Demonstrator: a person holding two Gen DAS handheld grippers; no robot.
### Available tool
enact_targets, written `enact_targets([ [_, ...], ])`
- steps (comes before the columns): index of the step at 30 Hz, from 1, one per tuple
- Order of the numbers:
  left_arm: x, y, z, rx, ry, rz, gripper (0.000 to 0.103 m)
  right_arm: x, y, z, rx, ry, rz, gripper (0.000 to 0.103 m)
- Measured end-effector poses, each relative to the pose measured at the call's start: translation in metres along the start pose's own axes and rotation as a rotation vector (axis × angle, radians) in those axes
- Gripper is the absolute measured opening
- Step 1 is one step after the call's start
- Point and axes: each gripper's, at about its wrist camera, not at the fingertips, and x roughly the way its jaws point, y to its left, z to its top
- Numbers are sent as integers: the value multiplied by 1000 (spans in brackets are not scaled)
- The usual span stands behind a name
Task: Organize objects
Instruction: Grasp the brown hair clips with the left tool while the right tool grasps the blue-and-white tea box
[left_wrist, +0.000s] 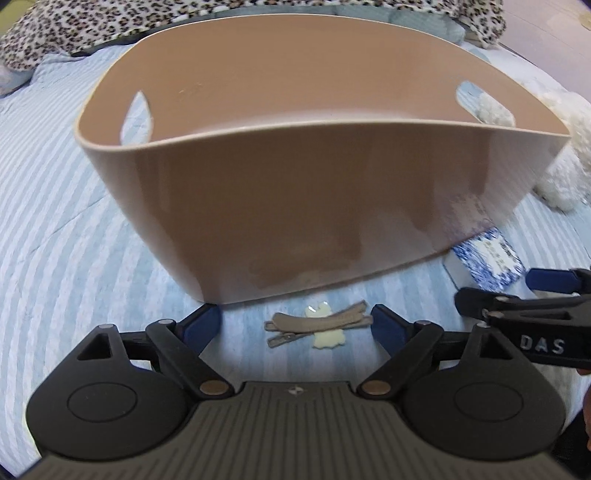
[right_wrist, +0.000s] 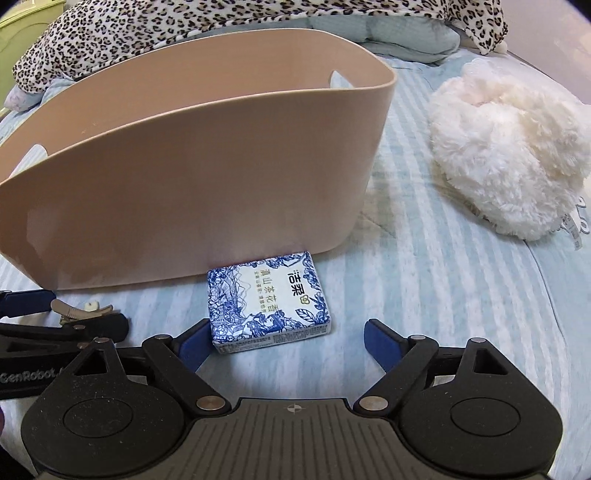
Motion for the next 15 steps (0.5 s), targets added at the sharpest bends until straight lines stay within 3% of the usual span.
enact_targets([
  [5,-2,6,0,11,-21,45,60,-1,11,1,-59,-33,18,86],
  [6,-2,10,1,1,-21,49,50,-2,14,0,-76,-41,16,84],
  [8,-3,18,4,-27,-20,43,38,-1,17,0,-92,-39,28,70],
  [10,-4,27,5,-51,-20,33,16,-1,19,-1,-97,-31,45,60],
  [15,-8,44,6,-69,-33,-12,15,-4,16,-3,-108,-44,47,60],
])
